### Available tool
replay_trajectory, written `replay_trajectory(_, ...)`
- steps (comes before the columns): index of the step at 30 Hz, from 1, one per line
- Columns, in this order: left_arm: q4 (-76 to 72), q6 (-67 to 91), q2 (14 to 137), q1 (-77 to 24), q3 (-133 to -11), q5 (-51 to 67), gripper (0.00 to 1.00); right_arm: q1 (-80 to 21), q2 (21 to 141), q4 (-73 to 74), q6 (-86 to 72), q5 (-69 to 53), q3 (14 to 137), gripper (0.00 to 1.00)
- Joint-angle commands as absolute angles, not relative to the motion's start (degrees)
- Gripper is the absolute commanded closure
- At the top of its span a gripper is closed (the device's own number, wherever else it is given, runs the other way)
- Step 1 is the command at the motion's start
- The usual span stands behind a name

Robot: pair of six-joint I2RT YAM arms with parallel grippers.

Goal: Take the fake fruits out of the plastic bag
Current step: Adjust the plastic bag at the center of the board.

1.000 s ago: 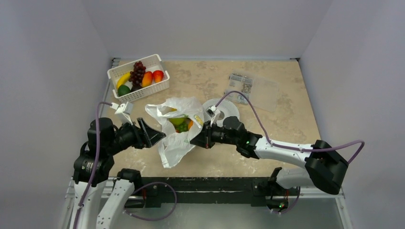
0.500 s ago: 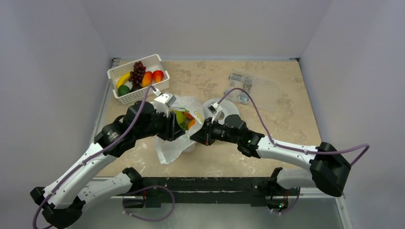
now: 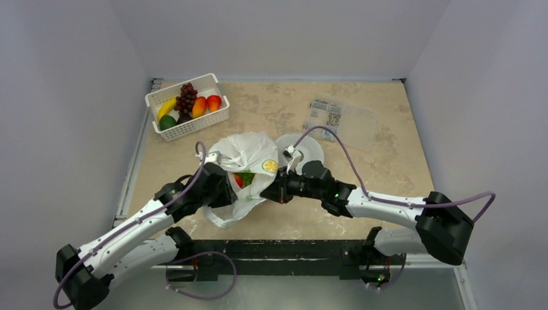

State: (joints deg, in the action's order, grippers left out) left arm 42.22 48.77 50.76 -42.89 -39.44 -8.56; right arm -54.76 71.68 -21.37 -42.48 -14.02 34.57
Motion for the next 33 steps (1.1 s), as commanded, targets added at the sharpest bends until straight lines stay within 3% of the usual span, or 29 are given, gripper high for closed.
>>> replay_trajectory(1, 41.5, 64.1, 42.4, -43.2, -31.5, -10.5, 0.67, -55.6, 73.7, -21.5, -43.9, -13.4, 30.4, 1.00)
replay_trajectory(11, 40.6, 69.4, 50.5, -43.2, -27.4, -13.6, 0.68, -55.7, 80.7, -15.9, -40.9, -9.1, 32.2, 0.98)
replay_trajectory(19, 39.5, 69.3, 46.4, -43.3, -25.8, -13.6, 0.70, -55.6, 78.5, -13.0, -42.2, -6.3, 37.5, 0.32)
replay_trajectory(26, 38.5, 66.9, 41.7, -43.3, -24.5, -12.2, 0.70, -55.6, 82.0, -8.2, -49.3, 1.4, 43.1, 0.07)
replay_trajectory(30, 38.7, 65.5, 40.6, -43.4, -25.0, -11.7, 0.68, -55.6, 83.9, -6.8, -52.4, 6.5, 44.2, 0.07)
replay_trajectory(33, 39.5, 64.7, 38.6, -43.4, -25.5, -11.6, 0.64, -55.9, 87.4, -4.1, -53.0, 6.1, 47.1, 0.16)
